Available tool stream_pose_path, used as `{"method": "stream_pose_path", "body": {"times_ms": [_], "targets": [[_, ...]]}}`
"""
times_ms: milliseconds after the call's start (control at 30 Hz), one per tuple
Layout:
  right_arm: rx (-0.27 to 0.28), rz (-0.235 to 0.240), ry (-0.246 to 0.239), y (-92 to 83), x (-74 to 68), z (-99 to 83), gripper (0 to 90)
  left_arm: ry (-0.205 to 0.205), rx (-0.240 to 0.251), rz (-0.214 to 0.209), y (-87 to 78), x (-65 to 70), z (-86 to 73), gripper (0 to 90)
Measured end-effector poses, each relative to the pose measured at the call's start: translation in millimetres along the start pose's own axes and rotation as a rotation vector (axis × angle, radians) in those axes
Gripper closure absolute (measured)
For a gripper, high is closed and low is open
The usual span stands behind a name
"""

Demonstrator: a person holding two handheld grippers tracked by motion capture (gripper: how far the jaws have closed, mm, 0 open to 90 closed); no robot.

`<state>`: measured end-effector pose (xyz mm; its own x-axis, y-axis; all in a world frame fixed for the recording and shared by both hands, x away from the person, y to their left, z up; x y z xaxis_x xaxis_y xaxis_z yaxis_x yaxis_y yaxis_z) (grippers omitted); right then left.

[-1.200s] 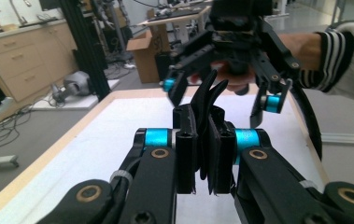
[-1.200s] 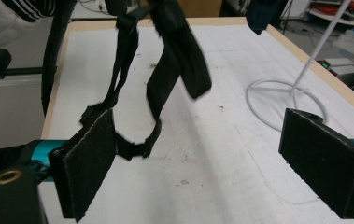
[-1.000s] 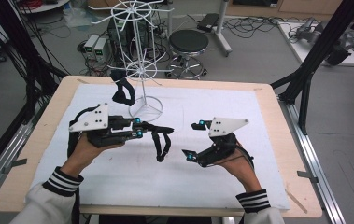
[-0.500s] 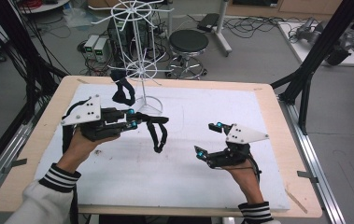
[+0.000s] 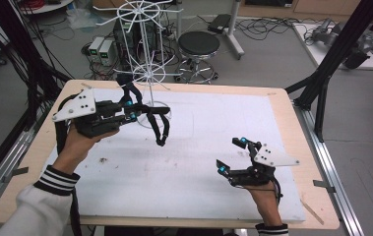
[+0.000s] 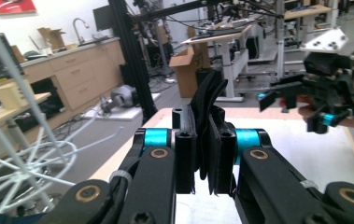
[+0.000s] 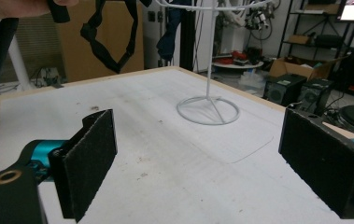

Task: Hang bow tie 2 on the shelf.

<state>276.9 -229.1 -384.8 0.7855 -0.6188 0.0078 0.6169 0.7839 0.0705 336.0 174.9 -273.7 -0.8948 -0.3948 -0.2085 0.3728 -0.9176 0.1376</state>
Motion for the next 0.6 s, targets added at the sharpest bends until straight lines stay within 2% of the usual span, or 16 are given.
{"method": "stream_pose_path", "body": {"times_ms": [200, 333, 467, 567, 600], "targets": [[0.062, -0.024, 0.020, -11.2, 0.7, -8.9, 10.8, 0.003, 0.014, 0.038, -4.8, -9.0, 3.1, 83.0], [0.078, -0.048, 0.019, -15.4, 1.3, -14.6, 10.8, -0.003, 0.021, 0.071, -11.1, -17.0, 3.3, 83.0], [0.091, -0.076, 0.005, -18.6, 3.9, -19.6, 10.8, 0.001, 0.022, 0.086, -14.0, -22.3, 5.1, 82.5], [0.086, -0.095, 0.029, -22.8, 4.3, -23.1, 10.8, 0.007, 0.024, 0.099, -15.8, -27.5, 6.5, 82.5], [0.092, -0.100, 0.019, -23.7, 4.8, -23.8, 10.8, 0.001, 0.027, 0.104, -15.9, -28.7, 6.5, 82.5]]}}
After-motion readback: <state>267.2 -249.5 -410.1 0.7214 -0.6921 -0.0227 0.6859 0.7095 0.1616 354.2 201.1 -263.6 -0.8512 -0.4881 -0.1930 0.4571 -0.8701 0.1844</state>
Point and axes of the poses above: each handheld gripper's, and its own axes: y roughly forward along the jaws, z roughly out of its top, x roughly to its right, the point moved 2 cm from there along y, roughly forward along the jaws, and after that the axes turned 12 degrees about x, right-handed, at the moved point
